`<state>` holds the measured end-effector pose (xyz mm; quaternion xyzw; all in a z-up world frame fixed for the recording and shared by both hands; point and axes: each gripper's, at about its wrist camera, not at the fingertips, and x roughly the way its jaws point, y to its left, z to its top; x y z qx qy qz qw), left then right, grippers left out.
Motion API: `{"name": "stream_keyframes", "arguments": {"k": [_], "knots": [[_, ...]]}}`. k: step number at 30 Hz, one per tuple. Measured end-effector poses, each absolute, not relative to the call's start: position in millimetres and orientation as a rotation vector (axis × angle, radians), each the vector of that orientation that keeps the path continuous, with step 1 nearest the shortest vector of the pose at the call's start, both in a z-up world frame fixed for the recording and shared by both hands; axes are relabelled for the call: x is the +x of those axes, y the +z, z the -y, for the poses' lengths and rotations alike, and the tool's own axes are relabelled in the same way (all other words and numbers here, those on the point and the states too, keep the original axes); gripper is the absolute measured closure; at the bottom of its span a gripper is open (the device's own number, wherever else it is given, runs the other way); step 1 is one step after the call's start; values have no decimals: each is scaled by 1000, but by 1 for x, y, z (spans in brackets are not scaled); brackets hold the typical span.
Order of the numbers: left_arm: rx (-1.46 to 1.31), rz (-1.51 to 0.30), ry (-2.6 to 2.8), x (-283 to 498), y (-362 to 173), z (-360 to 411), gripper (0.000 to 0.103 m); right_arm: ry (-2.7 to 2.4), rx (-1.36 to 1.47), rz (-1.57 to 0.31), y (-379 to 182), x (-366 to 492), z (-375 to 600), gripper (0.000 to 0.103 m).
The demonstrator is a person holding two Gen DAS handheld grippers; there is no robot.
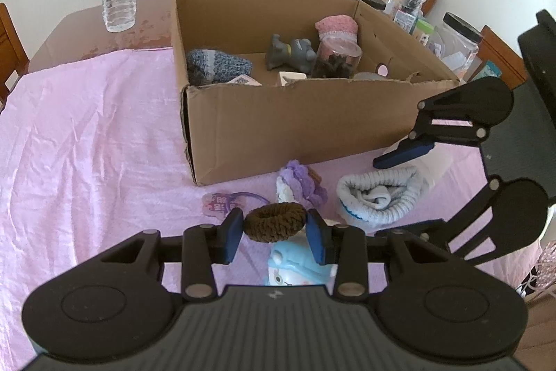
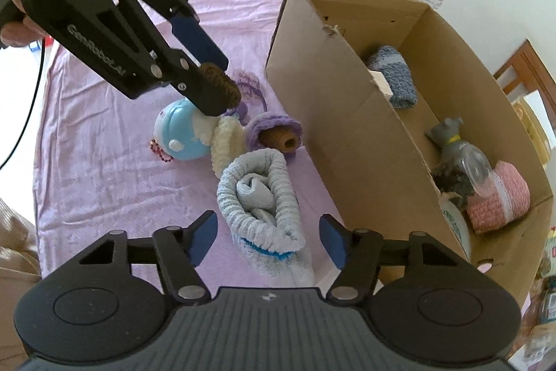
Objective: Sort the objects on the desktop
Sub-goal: 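Grasp the brown knit ring with the left tool while the right tool grasps the white sock, then carry the brown ring and white sock with both tools toward the cardboard box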
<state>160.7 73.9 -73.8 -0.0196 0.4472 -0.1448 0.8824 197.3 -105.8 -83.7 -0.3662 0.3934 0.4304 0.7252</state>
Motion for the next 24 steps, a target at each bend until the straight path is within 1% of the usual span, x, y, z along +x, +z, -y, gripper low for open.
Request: {"name": "stream_keyframes", "arguments": {"k": [2,4,7,14,18,24], "knots": [[-42,-932,-304,160,-73,-74,65,954,-822,-864,-86,198,104,41],[-30,-929,-304,160,-71,-73,65,960,-830,-872,-87,199,103,48],[-29,-924,-308,158,-68,-73,65,969,-844,-869,-87,198,102,51],[-13,-909,-318,154,-59,-70,65,980,-842,-867,-80,198,105,55],[7,-903,-333,150,-52,-66,65,991,-833,-863,-72,196,109,59],[32,-891,-358,144,-39,-61,65,1001,-829,-852,-59,190,115,59]]}}
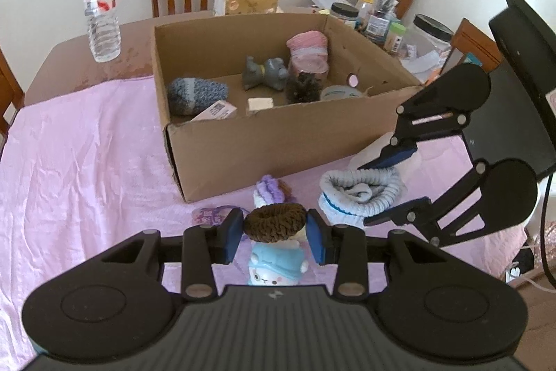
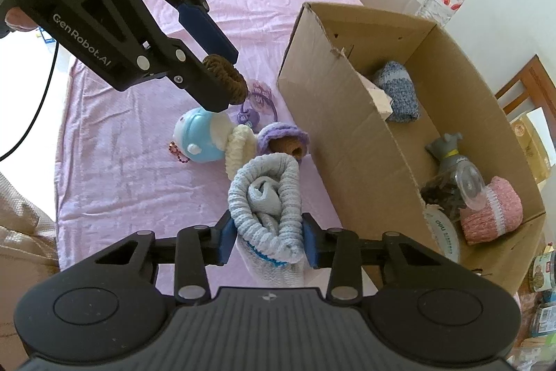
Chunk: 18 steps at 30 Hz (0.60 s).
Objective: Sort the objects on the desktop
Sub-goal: 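Carry the brown ring and white sock with both tools toward the cardboard box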
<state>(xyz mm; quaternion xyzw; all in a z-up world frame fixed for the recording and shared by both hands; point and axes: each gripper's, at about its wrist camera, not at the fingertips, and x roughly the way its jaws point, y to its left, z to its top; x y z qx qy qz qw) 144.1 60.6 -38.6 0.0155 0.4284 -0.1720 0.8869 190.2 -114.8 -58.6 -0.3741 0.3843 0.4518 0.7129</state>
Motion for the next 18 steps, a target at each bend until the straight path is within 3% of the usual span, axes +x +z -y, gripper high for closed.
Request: {"name": "stream_keyframes", "arguments": {"k": [18], "knots": [[121,-774,-414,159,14,-50,65,966,-802,-700,13,191,129,59]]}}
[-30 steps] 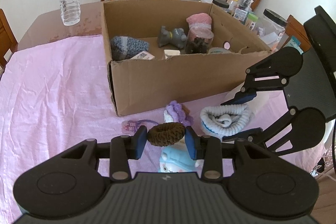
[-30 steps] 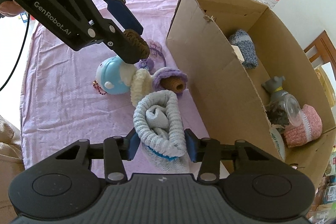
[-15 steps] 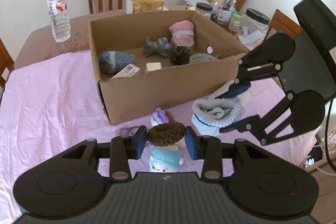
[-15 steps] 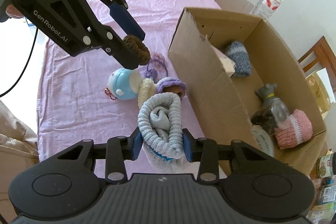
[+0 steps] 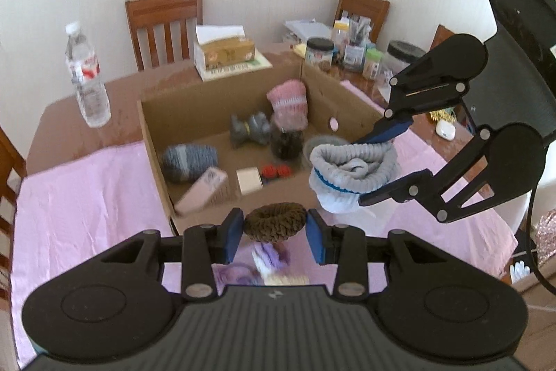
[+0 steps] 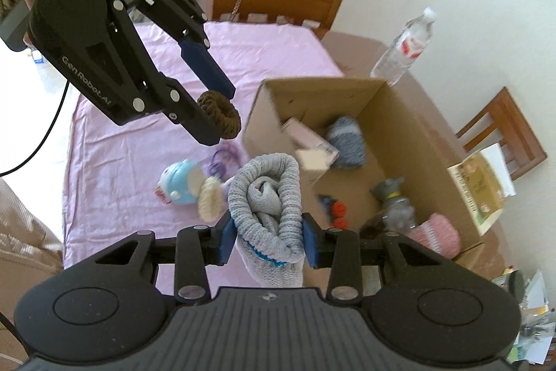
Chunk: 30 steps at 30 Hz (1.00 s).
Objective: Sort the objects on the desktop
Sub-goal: 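Carry the brown ring and white sock with both tools toward the cardboard box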
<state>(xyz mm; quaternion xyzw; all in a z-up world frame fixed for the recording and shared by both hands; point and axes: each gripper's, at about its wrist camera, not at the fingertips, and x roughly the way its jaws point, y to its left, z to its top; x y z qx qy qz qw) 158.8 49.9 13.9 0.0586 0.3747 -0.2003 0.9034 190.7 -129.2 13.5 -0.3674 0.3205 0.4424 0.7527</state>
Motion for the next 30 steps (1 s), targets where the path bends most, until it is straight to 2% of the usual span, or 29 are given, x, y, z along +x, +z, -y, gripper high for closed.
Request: {"name": "stream_keyframes", "arguments": {"k": [9,19,20,24,26,30], "knots": [[150,-728,-405,185,28,-49,65,899,-780,-633,40,216,134,59],[159,-740,-381,214,22,-55,64,874,-749,-636,45,249,131,59],[161,-743,-374,216,20,-55,62,873,-748,-637,44,252,130,59],[170,-768,-355,221,14,-56,38,873,-748,-643,42,260,129,59],[167,-772,-361,222,13,-57,37,871,-746,-647,41,266,128,59],[177,-771,-355,218,13,-57,25,867,-736,-662,38,282,125,59]]}}
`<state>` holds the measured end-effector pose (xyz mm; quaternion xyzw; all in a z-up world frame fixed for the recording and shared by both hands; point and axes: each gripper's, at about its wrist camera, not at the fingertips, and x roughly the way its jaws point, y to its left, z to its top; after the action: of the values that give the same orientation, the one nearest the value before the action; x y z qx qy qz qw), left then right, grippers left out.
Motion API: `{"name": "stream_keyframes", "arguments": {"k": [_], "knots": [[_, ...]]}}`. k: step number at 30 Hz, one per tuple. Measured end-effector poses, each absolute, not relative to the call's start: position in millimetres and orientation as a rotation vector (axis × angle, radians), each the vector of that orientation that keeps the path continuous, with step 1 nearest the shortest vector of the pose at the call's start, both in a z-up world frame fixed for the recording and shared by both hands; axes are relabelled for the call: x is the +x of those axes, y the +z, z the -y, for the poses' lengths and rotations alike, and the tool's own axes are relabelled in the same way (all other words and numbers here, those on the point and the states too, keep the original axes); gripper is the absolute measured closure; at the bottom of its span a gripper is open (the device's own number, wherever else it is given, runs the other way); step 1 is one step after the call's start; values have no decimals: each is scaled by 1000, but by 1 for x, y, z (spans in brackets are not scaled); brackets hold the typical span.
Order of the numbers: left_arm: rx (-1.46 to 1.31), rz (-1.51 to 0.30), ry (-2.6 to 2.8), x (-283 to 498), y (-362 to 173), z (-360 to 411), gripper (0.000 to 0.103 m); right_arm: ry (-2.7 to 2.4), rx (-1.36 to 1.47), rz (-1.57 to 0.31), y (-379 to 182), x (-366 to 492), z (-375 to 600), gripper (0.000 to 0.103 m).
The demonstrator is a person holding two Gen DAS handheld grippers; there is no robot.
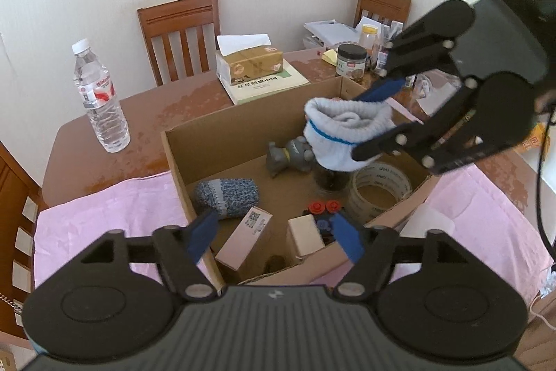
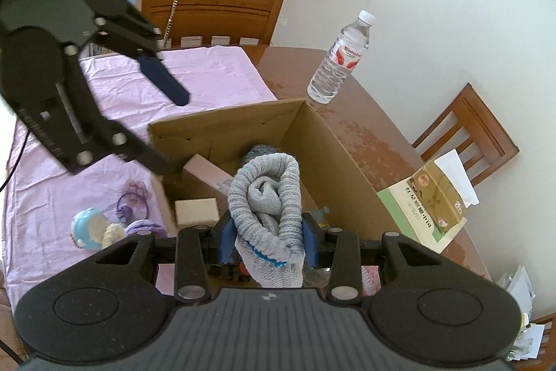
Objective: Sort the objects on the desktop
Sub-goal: 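Carry the brown ring and white sock with both tools toward the cardboard box, then open the left tool to drop the ring while the right tool releases the sock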
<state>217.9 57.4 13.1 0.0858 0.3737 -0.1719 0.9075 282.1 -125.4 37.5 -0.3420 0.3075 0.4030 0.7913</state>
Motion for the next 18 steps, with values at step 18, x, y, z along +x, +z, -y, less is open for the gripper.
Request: {"name": "stream_keyframes", "arguments": {"k": [18], "knots": [[111,-809,-302,183,5,-78,19,869,-767,-726,13,322,100,56]]}}
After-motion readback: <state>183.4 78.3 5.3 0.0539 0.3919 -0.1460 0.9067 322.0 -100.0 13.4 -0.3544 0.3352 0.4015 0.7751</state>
